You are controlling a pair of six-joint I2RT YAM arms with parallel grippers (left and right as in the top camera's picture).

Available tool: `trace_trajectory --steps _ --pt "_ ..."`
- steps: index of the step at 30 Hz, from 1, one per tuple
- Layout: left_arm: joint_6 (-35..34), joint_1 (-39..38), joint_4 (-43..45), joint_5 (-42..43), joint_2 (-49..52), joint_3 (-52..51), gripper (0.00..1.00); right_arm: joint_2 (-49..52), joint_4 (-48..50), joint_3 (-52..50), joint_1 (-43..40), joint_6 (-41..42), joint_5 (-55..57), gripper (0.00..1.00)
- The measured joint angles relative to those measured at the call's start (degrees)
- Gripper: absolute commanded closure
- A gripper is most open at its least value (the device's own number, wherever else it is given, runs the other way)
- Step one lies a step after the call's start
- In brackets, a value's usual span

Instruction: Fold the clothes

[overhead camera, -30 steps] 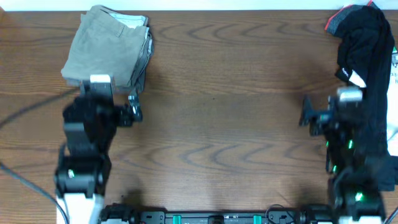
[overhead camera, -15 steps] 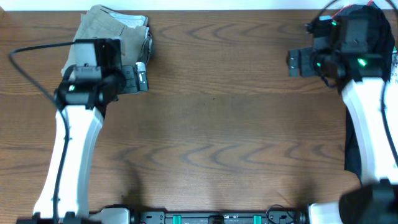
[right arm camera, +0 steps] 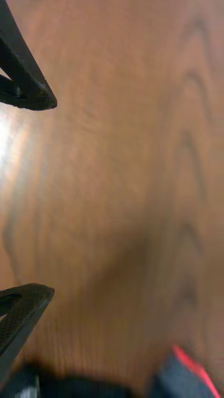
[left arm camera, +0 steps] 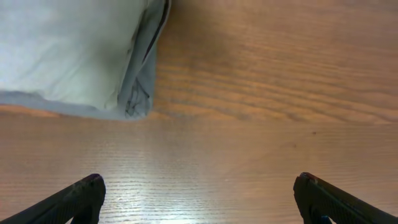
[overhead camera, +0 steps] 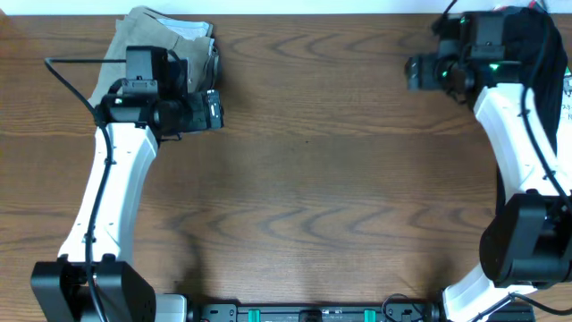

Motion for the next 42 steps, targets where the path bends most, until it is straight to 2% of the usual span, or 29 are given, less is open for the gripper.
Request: trace_trajectory --steps 7,13,20,30,34,36,37,38,39,40,42 --pt "-0.02 -2.54 -0.48 0.02 -0.02 6.05 0.01 0.52 1.4 6.73 -8.0 2.1 5.4 0.13" --pt "-0.02 -4.76 -1.22 0.0 0.04 6.05 0.01 3.21 -0.59 7.28 -16.83 4.5 5.99 0.14" --pt "-0.02 -6.67 -1.4 -0.02 0.83 6.05 0.01 8.79 -3.37 7.28 -24.92 5.11 3.5 0.11" --pt "-0.02 -8.15 -2.43 -0.02 3.69 6.05 0.01 14.29 -3.87 7.28 -29.86 3.72 0.79 0.07" --pt "-0.02 -8.39 -2.43 -0.02 3.8 6.05 0.01 16.57 -3.45 7.28 -31.43 2.95 0.55 0.1" --pt "-0.02 -8.44 -2.45 -0.02 3.8 6.05 0.01 18.14 -3.3 7.28 -32.2 2.43 0.55 0.18" --pt "-0.02 -8.44 -2.43 -0.02 3.8 6.05 0.01 18.99 -3.3 7.28 -32.48 2.19 0.57 0.27" --pt "-0.02 -8.44 -2.45 -0.02 3.8 6.05 0.01 19.85 -3.39 7.28 -32.68 2.12 0.57 0.38" --pt "-0.02 -8.44 -2.43 -0.02 3.8 6.05 0.01 20.48 -3.34 7.28 -32.79 1.95 0.57 0.59" --pt "0.0 -8.44 -2.43 -0.02 3.8 6.05 0.01 21.07 -3.28 7.28 -32.79 1.81 0.55 0.7" --pt "-0.02 -8.44 -2.4 -0.02 3.8 6.05 0.01 21.42 -3.3 7.28 -32.79 2.01 0.63 0.77"
